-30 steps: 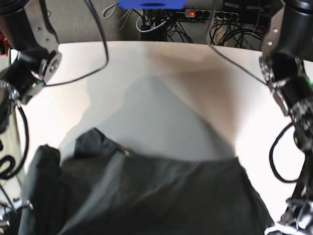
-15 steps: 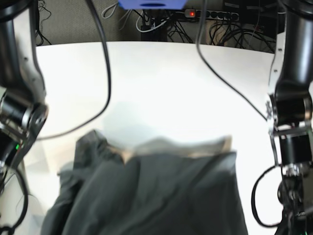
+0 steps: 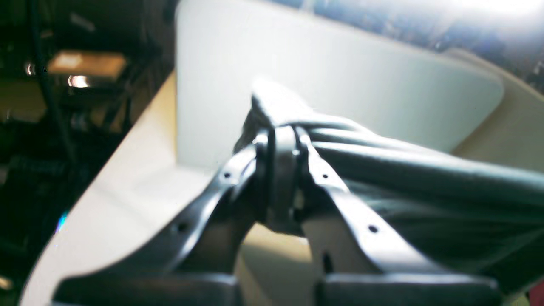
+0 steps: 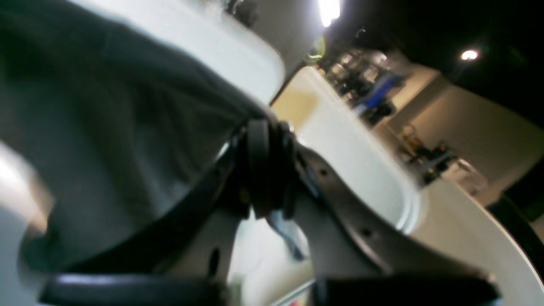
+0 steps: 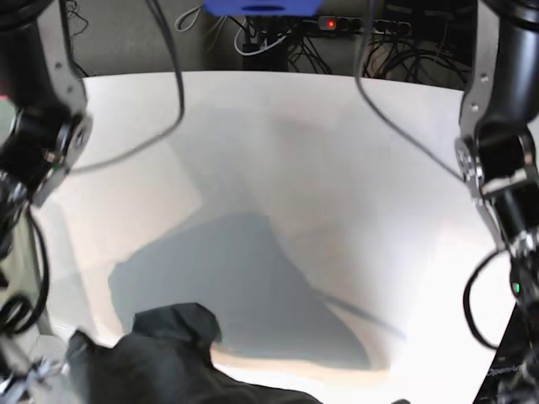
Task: Layout the t-shirt on the table in an organized manner, then fold the t-shirt properly
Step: 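Lift the shirt with both grippers and swing it up and back down, then lay the shirt flat on the table and release with both grippers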
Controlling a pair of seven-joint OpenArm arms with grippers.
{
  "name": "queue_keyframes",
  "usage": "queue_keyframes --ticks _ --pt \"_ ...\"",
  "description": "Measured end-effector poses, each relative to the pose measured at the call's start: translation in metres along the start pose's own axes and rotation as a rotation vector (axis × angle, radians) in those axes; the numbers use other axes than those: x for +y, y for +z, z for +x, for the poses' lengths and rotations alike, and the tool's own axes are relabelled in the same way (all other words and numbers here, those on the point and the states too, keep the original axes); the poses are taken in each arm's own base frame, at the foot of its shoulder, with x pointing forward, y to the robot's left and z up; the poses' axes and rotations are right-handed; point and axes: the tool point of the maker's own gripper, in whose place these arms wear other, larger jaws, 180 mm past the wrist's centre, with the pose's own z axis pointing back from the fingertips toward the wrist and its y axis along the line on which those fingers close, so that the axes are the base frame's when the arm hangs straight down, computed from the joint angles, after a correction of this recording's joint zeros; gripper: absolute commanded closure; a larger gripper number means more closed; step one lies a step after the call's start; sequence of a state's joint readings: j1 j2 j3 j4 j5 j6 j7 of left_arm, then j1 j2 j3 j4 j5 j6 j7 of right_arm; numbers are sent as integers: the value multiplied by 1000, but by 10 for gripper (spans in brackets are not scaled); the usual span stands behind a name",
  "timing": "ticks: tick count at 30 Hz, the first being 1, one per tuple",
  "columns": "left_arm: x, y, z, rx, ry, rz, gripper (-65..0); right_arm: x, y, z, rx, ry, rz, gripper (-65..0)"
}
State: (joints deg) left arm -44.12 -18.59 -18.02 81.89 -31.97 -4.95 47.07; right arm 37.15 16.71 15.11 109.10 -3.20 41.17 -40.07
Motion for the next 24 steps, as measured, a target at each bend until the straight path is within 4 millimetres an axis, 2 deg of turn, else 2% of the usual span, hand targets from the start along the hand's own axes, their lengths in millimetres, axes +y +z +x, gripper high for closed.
queue_keyframes --ticks 4,6,11,17,21,24 --pt "36 29 -79 135 67 64 -2 65 35 -38 55 -57 122 -4" --pt "49 46 -103 169 79 86 -2 85 48 -67 135 -119 148 -3" --pt "71 84 -149 247 78 147 -2 128 82 -112 231 -235 199 -2" --pt "107 128 -194 352 83 253 -2 203 140 -155 395 -370 325 -2" --pt "127 156 -226 450 57 305 -2 244 178 -169 491 -425 409 -3" --pt "133 171 -247 508 68 325 -2 263 198 -174 532 -433 464 -4"
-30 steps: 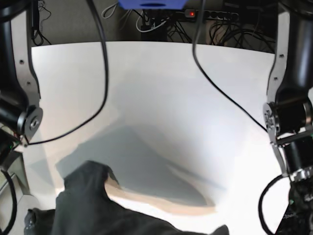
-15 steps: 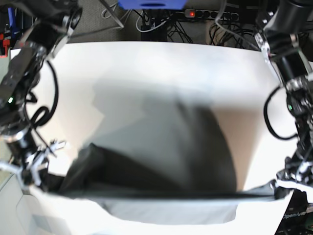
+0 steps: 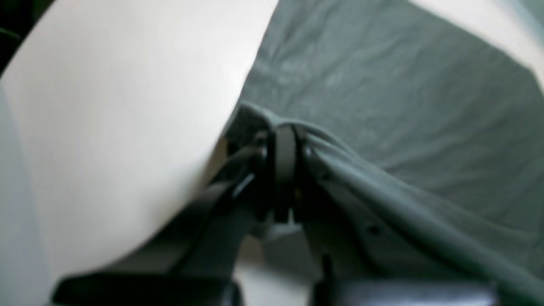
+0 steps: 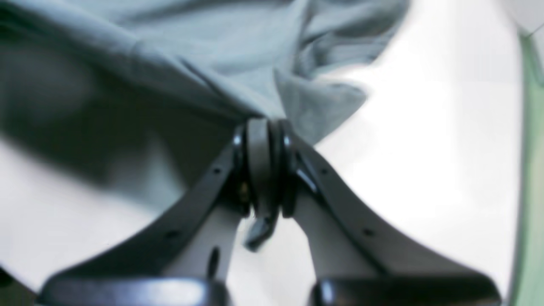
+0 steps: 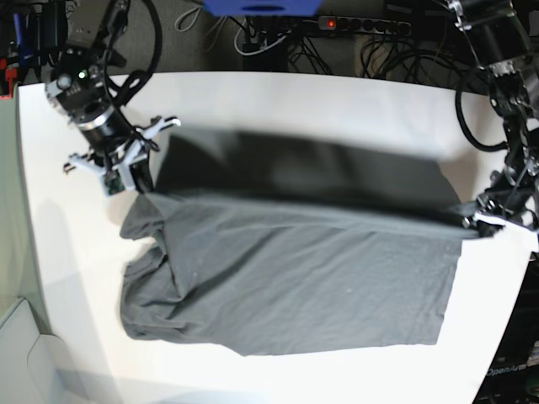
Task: Layout the t-shirt on the table in an organized manner, then fold the t-shirt properly
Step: 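Lay the shirt flat on the table and release with both grippers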
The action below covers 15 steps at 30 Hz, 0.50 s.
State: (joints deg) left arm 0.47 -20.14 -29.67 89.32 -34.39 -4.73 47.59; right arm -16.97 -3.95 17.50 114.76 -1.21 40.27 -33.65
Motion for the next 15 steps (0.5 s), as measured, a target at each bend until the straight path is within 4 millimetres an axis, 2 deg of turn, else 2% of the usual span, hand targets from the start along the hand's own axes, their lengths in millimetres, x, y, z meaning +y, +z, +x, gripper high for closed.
queue_keyframes --ticks 3,8,12,15 --pt "9 0 -14 32 11 17 -3 15 3 -13 32 -1 38 -4" --pt "27 1 -50 120 27 54 -4 18 12 -32 85 1 49 -5" --pt "32 5 -62 147 26 62 -4 17 20 -47 124 28 58 -6" --pt "36 9 -74 174 24 72 -5 31 26 -61 164 38 100 -27"
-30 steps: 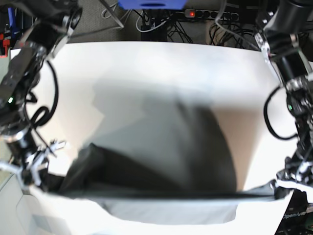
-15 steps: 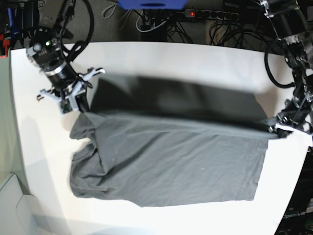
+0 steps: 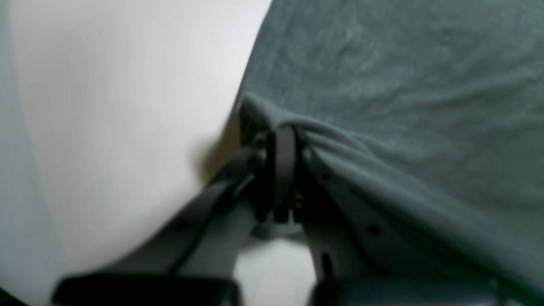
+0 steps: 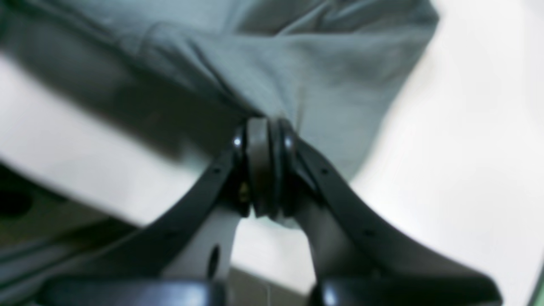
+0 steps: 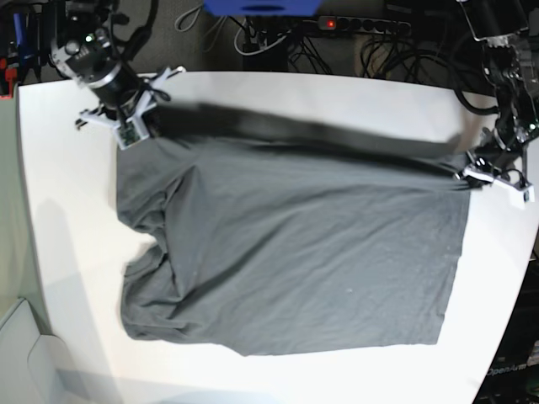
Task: Layout the t-shirt on the table in an organized manner, then fold the t-shirt properly
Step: 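Lay the shirt flat on the table and release with both grippers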
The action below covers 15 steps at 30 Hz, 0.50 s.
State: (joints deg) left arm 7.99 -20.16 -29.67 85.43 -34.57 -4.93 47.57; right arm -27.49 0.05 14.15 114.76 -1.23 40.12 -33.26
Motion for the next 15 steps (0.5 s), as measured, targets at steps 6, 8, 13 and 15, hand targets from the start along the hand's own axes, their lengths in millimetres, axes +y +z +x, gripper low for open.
queue_keyframes --ticks 6,8,13,15 --pt "13 5 -28 60 -8 27 -18 18 6 -22 68 96 91 -161" --pt "16 7 -36 78 -8 33 -68 19 10 -32 101 105 96 -189" --pt "19 16 -60 194 -27 44 -246 14 12 -31 96 123 93 -200" --pt "16 23 -55 182 -53 31 -270 2 15 -35 109 132 66 -199"
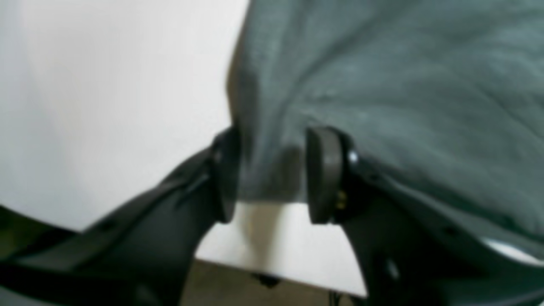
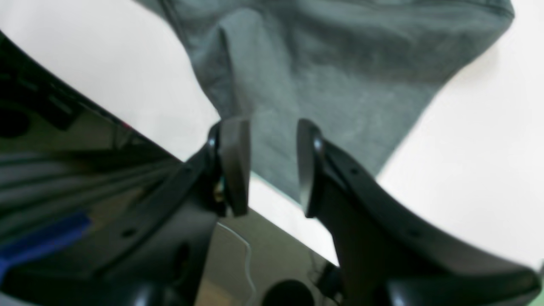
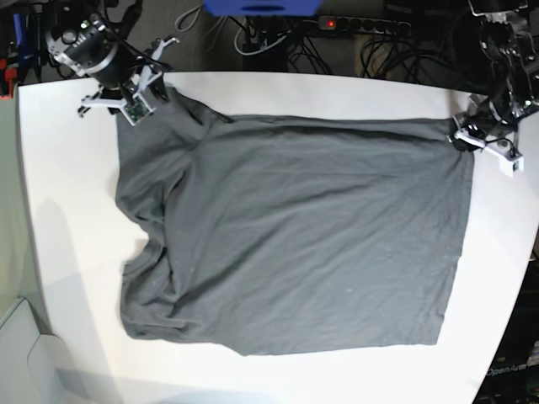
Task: Layout the t-shirt on the table in an organized manner, then fold the t-shirt properly
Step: 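Lay the shirt flat on the table and release with both grippers, then grasp the shirt's side edge with the right gripper and smooth it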
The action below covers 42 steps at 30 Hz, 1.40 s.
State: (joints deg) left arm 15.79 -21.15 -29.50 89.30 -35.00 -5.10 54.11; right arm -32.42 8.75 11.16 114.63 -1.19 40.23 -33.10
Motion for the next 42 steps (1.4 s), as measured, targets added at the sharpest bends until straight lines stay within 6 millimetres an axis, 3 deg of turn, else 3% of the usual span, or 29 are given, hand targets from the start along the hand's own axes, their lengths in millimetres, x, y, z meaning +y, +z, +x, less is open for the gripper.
queue_keyframes --ticks 3,5,8,11,14,17,19,24,27,30,36,42 --pt "-1 15 10 -43 -33 9 -271 -31 10 -11 27 -21 -89 -199" --pt "-4 27 23 -82 -36 2 -274 -57 13 -6 26 -24 -163 -200" --pt "4 47 65 -222 -29 35 -273 -98 15 30 -72 -16 -263 -198" --pt "-18 51 106 -313 -27 -11 -272 -126 13 70 -168 -9 -322 -171" --pt "-58 28 132 -349 -13 -111 -271 -151 -2 92 -142 -29 -348 -112" --pt "-86 -22 108 -192 40 -180 -269 -172 -24 124 -139 -23 -345 -62" --pt "-99 -44 91 -115 46 -197 -232 -180 -44 136 -106 -27 -328 -37" --pt "-102 -73 87 -135 4 -131 0 -179 -89 157 -48 -32 -249 -6" --pt "-92 -84 68 -92 -19 -82 -3 -184 -106 174 -46 -26 -218 -6" --pt "-85 -86 68 -91 -42 -55 0 -183 -126 183 -66 -42 -178 -6" --pt "-76 -91 67 -95 -74 -23 0 -147 -175 157 -23 -96 -35 -6" --pt "-61 -88 60 -110 -94 -3 0 -131 -184 143 -34 -121 3 -6"
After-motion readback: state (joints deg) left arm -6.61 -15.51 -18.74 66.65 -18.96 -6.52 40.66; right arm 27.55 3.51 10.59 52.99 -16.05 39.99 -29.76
